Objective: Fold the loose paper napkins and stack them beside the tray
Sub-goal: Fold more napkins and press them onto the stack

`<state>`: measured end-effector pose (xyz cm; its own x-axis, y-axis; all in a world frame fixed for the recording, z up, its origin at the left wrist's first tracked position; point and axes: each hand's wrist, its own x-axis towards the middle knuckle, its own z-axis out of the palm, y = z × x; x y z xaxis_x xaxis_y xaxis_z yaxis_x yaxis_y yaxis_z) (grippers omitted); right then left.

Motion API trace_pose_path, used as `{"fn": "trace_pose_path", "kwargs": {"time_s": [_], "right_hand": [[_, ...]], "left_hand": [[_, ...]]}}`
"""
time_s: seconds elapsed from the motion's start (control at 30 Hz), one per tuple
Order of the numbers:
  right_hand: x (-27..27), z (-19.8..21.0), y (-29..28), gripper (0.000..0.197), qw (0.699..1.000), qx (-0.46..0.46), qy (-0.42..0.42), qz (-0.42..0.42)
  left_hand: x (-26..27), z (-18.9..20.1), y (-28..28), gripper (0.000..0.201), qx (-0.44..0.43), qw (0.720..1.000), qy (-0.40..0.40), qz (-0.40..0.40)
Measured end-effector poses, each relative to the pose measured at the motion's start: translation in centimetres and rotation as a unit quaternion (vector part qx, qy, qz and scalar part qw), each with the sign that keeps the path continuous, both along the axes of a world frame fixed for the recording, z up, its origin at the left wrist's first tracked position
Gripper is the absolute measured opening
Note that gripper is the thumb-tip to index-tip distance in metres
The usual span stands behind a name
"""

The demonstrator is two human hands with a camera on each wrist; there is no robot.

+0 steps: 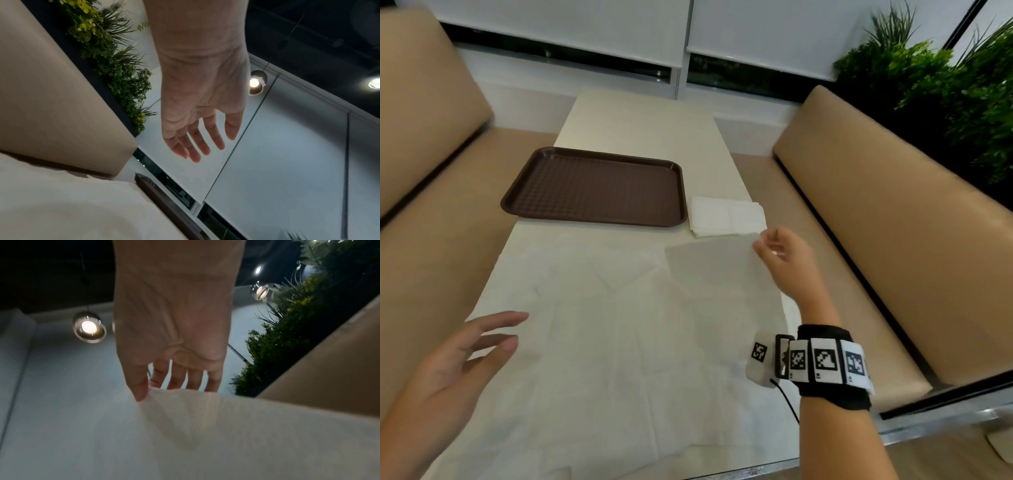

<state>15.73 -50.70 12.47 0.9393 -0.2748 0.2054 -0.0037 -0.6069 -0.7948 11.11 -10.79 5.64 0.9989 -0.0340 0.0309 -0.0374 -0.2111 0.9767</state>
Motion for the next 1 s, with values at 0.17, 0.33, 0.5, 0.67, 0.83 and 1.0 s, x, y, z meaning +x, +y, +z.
{"fn": "trace_pose_path", "kwargs": {"time_s": [0.17, 0.33, 0.5, 0.67, 0.83, 1.0], "right_hand": [[-1.6, 5.6, 1.2, 0.007, 0.987, 0.139, -0.060, 0.049], [-2.8, 8.6, 3.2, 0.009, 0.931, 0.340, -0.089, 0.098], [-3.1, 9.3, 5.0, 0.014, 0.887, 0.432, -0.096, 0.135], [-3.2, 9.3, 5.1, 0.018, 0.870, 0.472, -0.082, 0.118], [-2.8, 8.4, 3.9, 0.033, 0.909, 0.415, -0.036, 0.011], [-3.0, 7.1, 3.0, 0.074, 0.943, 0.328, 0.025, 0.048]], "left_hand": [[0.9, 3.1, -3.9, 0.043, -0.002, 0.996, -0.043, -0.080], [3.0, 5.4, -11.1, 0.042, -0.025, 0.987, -0.053, -0.149], [4.4, 7.0, -16.5, 0.085, -0.137, 0.976, -0.002, -0.168], [6.5, 7.2, -15.4, 0.122, -0.154, 0.972, -0.032, -0.176], [7.4, 7.6, -13.9, 0.090, -0.291, 0.938, 0.001, -0.190], [8.0, 8.7, -14.2, 0.055, -0.237, 0.963, -0.076, -0.103]]}}
